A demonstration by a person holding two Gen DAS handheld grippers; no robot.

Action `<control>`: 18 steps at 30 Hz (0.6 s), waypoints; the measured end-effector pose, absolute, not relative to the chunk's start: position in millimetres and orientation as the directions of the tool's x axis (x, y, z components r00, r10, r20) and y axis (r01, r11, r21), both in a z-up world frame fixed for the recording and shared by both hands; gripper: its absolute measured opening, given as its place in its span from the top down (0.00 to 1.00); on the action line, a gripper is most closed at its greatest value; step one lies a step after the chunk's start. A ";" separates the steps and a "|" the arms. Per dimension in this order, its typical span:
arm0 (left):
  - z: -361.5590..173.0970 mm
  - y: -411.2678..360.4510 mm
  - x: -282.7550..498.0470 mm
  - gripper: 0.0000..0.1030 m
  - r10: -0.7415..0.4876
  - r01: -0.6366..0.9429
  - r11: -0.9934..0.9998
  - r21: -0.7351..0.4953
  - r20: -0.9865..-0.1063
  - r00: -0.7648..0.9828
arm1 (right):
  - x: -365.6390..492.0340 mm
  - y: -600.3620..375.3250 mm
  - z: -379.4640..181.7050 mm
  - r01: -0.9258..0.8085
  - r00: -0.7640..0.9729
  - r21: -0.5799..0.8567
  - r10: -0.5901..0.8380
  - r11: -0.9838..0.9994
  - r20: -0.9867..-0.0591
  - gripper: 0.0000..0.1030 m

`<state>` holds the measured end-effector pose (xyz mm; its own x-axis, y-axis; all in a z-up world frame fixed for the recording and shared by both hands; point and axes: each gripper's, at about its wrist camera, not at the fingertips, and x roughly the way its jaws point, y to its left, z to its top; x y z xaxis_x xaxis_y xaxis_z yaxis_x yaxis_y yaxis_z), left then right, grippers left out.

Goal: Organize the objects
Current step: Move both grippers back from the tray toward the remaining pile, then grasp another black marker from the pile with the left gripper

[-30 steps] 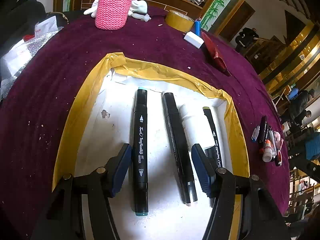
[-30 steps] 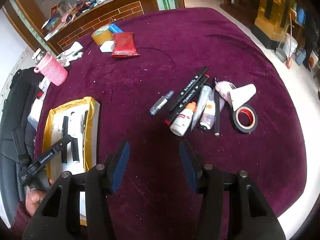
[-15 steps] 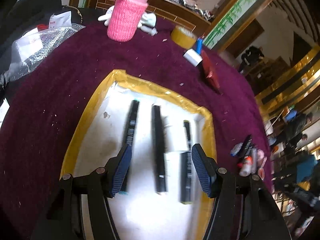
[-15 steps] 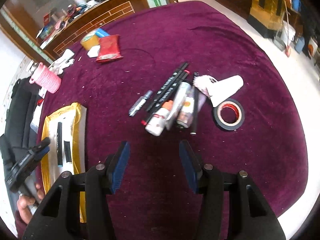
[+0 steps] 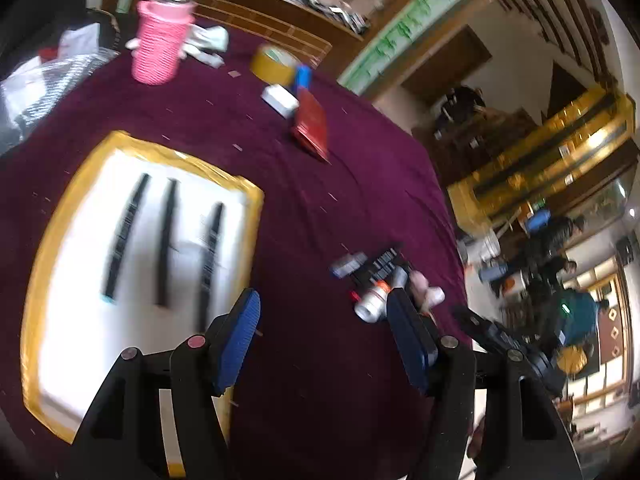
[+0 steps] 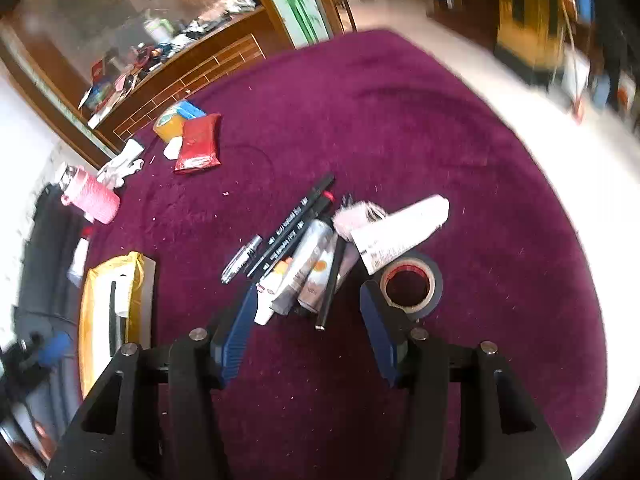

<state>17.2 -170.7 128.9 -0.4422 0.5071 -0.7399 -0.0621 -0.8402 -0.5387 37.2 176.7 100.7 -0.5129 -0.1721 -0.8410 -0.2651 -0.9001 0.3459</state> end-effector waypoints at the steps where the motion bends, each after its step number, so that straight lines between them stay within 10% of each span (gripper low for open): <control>1: 130.7 -159.4 18.7 0.42 0.508 -0.075 -0.843 -0.532 -0.744 -0.433 | 34.8 185.4 94.4 -0.287 -0.495 0.372 -0.196 -0.883 -0.847 0.49; 18: 79.8 -71.5 23.5 0.42 0.383 -0.136 -0.924 -0.358 -0.881 -0.278 | 54.9 329.7 23.5 -0.480 -0.427 0.450 -0.247 -0.753 -0.870 0.49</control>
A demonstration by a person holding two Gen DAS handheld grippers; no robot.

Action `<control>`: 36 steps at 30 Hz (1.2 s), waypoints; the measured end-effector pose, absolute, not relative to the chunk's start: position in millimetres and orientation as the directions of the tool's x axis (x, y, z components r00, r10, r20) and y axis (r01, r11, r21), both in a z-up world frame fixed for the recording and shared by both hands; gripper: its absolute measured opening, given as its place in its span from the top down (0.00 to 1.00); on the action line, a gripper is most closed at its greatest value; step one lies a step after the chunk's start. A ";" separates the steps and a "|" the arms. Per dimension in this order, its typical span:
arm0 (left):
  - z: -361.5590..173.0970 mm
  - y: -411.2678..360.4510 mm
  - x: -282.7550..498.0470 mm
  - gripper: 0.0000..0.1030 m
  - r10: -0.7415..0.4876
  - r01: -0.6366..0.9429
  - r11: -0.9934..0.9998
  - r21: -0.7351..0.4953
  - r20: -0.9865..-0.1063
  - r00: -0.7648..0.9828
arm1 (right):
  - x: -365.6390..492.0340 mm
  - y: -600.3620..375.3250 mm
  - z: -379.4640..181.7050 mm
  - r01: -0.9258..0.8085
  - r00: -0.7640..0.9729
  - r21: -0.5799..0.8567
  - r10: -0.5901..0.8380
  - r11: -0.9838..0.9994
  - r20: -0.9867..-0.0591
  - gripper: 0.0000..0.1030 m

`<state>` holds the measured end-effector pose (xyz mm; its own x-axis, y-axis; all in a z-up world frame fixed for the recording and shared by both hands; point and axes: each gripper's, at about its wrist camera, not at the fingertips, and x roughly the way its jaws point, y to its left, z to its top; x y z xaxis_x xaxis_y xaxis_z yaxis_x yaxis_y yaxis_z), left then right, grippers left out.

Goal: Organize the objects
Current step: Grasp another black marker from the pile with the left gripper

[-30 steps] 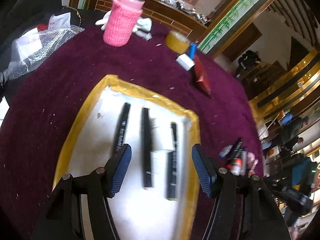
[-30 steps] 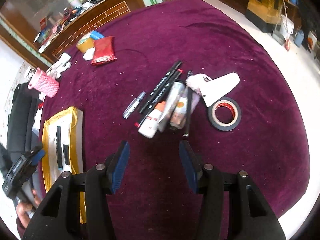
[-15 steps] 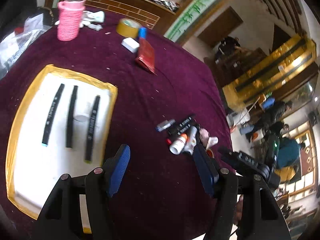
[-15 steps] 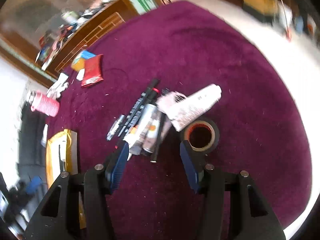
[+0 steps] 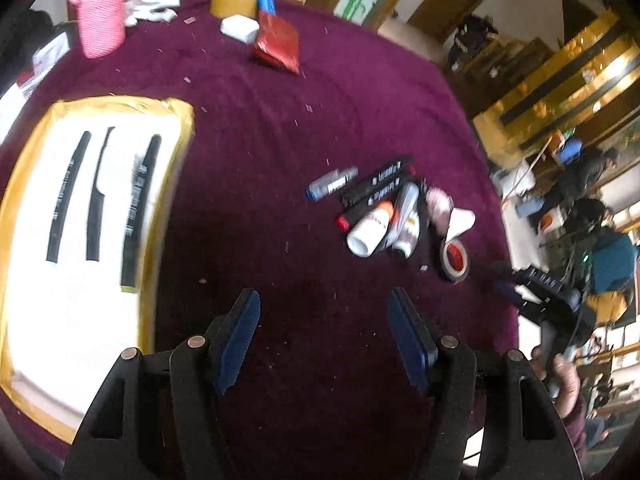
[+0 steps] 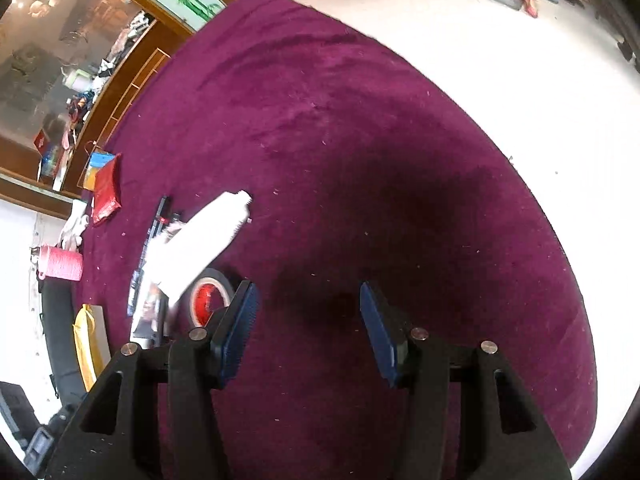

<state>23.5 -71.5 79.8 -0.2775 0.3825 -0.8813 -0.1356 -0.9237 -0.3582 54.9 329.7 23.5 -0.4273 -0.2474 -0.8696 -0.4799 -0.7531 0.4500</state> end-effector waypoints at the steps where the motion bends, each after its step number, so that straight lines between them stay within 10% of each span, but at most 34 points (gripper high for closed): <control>1: 75.3 -62.8 21.8 0.42 0.378 -0.158 -0.925 -0.347 -0.886 -0.270 | 52.3 328.8 20.9 -0.477 -0.421 0.454 -0.258 -0.752 -0.870 0.49; 23: 29.3 70.2 -100.5 0.43 0.302 -0.550 -0.831 -0.081 -0.896 -0.325 | 51.6 323.1 45.2 -0.365 -0.466 0.413 -0.220 -0.835 -0.857 0.49; 27: 23.1 61.9 -101.2 0.78 0.352 -0.547 -0.817 -0.179 -0.908 -0.228 | 52.5 324.0 50.6 -0.363 -0.473 0.404 -0.207 -0.839 -0.856 0.49; 36: 26.3 57.6 -67.6 0.75 0.347 -0.619 -0.767 -0.166 -0.920 -0.183 | 41.8 314.8 53.8 -0.331 -0.472 0.411 -0.228 -0.849 -0.852 0.49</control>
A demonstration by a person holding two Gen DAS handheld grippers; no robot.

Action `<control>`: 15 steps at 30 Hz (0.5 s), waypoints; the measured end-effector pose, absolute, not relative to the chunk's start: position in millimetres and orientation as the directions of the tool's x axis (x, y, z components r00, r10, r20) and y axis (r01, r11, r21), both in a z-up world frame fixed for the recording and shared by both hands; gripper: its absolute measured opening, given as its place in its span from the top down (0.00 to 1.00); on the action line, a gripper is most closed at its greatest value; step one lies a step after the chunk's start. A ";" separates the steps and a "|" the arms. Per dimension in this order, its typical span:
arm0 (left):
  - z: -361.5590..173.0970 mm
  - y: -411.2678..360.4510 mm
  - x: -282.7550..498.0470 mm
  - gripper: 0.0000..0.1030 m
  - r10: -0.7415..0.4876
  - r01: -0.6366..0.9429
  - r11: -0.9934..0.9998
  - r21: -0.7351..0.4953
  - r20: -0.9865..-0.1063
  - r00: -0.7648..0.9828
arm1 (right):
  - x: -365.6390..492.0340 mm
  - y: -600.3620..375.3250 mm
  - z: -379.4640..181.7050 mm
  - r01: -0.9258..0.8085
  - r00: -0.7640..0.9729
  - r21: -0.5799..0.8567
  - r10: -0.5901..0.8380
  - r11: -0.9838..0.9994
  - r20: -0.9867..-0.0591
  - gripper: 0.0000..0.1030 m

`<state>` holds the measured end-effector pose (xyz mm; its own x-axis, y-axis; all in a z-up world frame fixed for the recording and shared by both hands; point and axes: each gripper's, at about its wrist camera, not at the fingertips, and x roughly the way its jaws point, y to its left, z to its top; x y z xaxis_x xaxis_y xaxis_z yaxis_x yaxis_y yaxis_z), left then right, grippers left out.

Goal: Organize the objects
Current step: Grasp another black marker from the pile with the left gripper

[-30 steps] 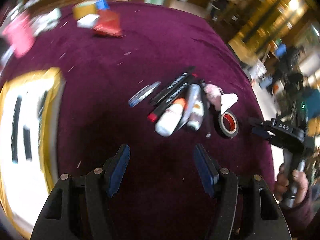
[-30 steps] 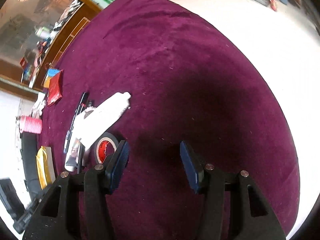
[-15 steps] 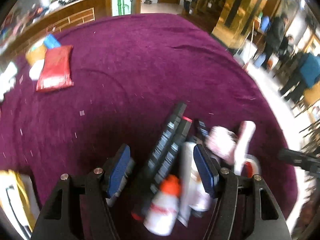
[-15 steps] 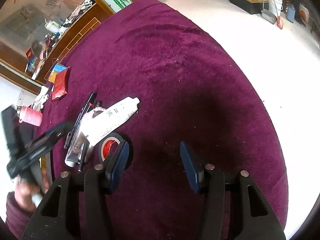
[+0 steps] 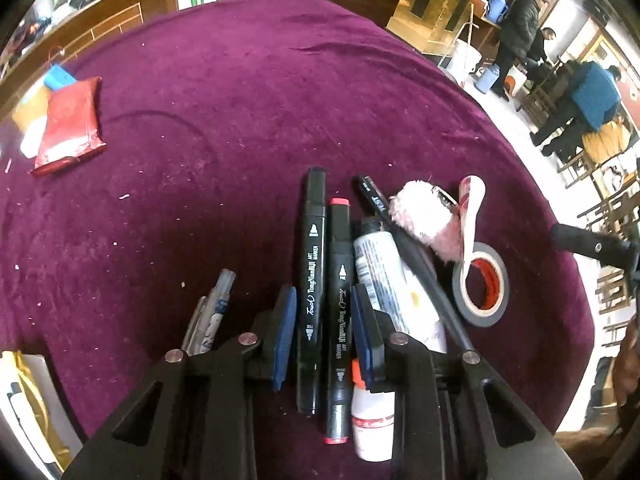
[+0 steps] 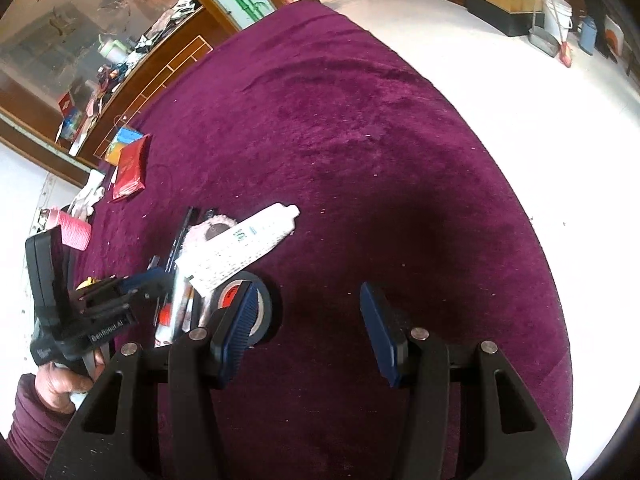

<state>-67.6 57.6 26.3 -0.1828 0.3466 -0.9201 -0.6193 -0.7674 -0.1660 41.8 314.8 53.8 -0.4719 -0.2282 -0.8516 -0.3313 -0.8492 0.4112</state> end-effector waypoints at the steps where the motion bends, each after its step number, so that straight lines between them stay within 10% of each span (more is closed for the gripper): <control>1: 25.8 54.4 -70.4 0.74 0.345 -0.602 -0.781 -0.170 -0.920 -0.188 | 41.7 313.6 53.8 -0.329 -0.471 0.410 -0.228 -0.851 -0.852 0.49; 15: 28.0 21.2 -81.5 0.70 0.318 -0.521 -0.839 -0.158 -0.919 -0.234 | 40.9 314.8 50.8 -0.336 -0.459 0.407 -0.229 -0.849 -0.858 0.49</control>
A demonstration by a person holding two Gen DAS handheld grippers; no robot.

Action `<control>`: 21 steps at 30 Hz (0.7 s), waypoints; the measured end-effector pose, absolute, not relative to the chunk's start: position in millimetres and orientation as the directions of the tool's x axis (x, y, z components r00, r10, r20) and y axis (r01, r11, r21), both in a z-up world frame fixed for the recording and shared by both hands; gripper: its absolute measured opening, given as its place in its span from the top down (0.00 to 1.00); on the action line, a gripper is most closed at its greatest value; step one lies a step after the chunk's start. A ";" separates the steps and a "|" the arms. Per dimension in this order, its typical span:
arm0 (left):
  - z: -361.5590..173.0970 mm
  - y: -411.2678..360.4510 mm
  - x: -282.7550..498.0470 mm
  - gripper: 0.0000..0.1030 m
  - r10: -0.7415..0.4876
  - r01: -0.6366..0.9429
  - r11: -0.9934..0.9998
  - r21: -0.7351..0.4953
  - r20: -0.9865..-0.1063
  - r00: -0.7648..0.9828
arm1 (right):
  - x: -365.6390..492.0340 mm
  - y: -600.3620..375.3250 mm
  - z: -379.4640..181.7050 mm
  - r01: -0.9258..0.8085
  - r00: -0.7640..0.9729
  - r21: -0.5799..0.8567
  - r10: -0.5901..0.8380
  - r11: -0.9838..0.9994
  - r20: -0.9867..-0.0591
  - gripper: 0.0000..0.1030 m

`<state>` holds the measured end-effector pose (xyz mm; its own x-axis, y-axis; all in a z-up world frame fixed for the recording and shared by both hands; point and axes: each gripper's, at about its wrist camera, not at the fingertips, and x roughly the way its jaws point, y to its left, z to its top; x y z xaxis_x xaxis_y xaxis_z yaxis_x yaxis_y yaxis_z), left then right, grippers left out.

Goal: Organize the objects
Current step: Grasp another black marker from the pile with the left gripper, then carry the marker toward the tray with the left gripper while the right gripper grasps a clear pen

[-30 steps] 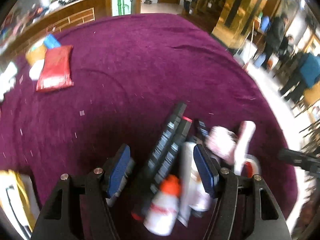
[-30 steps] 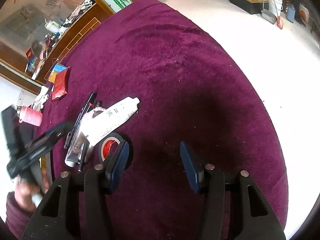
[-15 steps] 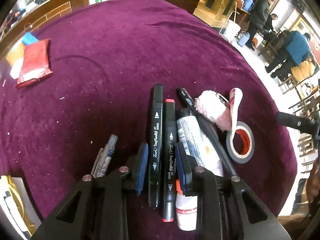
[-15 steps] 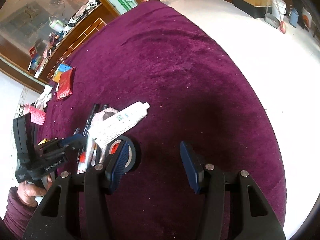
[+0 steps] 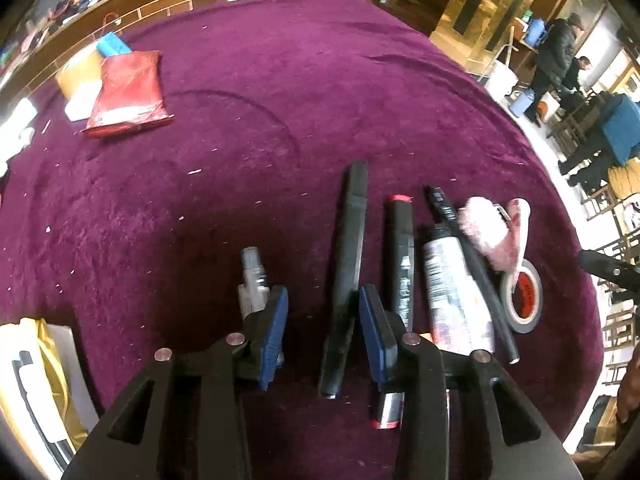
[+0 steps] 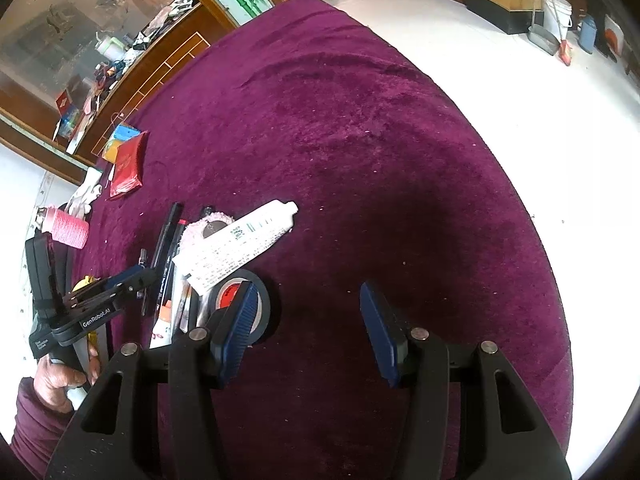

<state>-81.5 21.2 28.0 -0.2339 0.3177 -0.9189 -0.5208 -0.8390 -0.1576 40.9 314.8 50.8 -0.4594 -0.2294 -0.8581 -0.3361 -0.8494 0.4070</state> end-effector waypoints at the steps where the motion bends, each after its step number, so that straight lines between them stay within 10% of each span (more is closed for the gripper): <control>1: 29.2 23.9 -81.6 0.70 0.328 -0.528 -0.833 -0.164 -0.915 -0.234 | 40.2 313.2 51.4 -0.331 -0.460 0.405 -0.229 -0.852 -0.858 0.49; 17: 14.2 68.5 -79.1 0.70 0.208 -0.596 -0.802 0.046 -0.913 -0.350 | 39.9 311.0 47.9 -0.338 -0.449 0.407 -0.234 -0.849 -0.862 0.49; 21: 16.7 60.9 -78.3 0.90 0.258 -0.575 -0.818 -0.037 -0.915 -0.309 | 36.1 302.4 50.6 -0.321 -0.442 0.395 -0.232 -0.861 -0.866 0.49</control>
